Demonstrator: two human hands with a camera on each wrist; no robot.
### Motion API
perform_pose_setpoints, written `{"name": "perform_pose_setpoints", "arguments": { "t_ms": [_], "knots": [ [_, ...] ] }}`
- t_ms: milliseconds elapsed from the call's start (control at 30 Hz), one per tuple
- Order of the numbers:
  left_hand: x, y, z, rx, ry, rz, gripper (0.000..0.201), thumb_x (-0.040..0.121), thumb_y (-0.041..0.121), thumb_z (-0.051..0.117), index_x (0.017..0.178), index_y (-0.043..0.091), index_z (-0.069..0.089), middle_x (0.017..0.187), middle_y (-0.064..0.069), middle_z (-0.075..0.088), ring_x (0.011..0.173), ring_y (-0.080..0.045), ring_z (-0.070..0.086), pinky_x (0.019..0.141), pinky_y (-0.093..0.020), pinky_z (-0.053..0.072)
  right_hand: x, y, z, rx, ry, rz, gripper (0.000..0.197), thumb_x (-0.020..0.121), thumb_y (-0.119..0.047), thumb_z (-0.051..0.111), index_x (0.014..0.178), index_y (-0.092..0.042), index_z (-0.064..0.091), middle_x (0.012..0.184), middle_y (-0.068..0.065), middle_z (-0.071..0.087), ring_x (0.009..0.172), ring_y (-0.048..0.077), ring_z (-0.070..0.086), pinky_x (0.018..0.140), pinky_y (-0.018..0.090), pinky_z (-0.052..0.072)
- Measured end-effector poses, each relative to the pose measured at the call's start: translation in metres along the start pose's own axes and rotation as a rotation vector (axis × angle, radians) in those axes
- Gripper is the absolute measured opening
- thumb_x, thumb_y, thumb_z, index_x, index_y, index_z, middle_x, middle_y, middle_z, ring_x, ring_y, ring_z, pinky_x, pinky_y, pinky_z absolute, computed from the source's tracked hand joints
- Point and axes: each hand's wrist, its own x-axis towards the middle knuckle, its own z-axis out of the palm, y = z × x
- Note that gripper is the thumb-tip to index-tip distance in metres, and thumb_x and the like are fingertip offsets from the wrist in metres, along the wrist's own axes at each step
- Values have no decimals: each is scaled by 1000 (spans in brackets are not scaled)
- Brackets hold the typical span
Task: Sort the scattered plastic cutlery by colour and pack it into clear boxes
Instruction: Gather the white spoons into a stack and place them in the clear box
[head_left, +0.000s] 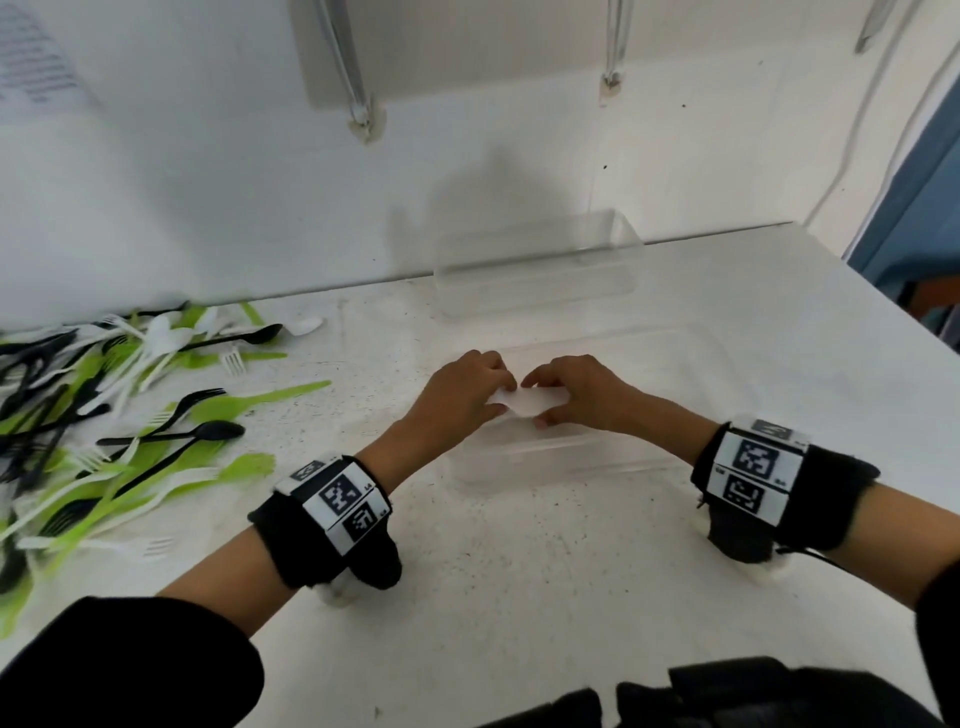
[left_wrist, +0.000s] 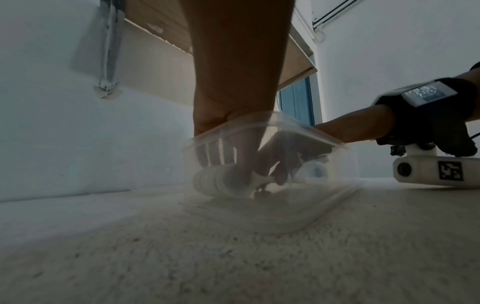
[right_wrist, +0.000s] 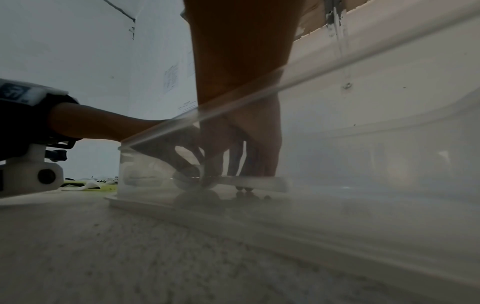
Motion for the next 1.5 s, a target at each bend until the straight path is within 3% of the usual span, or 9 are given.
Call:
{"name": "perform_pose_setpoints", "arguments": {
  "t_ms": [400,700,833,1167,1500],
  "knots": [
    [1,2,1,86,3,-43,31,92,17,57,122,14,59,121,-2,56,110,-18,47,82,-24,35,0,3,2,-27,67,-58,45,80,-12,66,124,-12,58,116,8,57,105,21,53,88,27,42],
    [1,1,3,84,27,-67,30,91,14,58,121,13,62,118,-2,59,109,-18,46,84,-27,41,2,6,2,-48,156,-38,33,80,-20,71,112,-14,67,109,5,60,97,17,55,78,22,40],
    [0,0,2,48,22,-79,29,92,14,56,120,13,62,116,-2,59,107,-18,45,78,-27,41,1,6,2,-39,148,-46,32,80,-16,69,112,-13,66,110,7,59,99,19,54,82,25,42],
    [-1,-1,1,-5,44,-97,30,90,25,60,117,13,64,112,0,59,104,-15,46,73,-20,33,-1,5,1,-52,198,-12,29,82,-14,68,111,-12,67,109,8,57,97,19,56,76,22,40],
    [-1,-1,3,-6,55,-110,27,89,24,60,114,14,66,112,0,60,103,-16,46,75,-23,38,-2,5,-2,-48,194,7,27,81,-15,69,107,-12,68,103,9,60,95,21,57,79,28,43]
  ]
}}
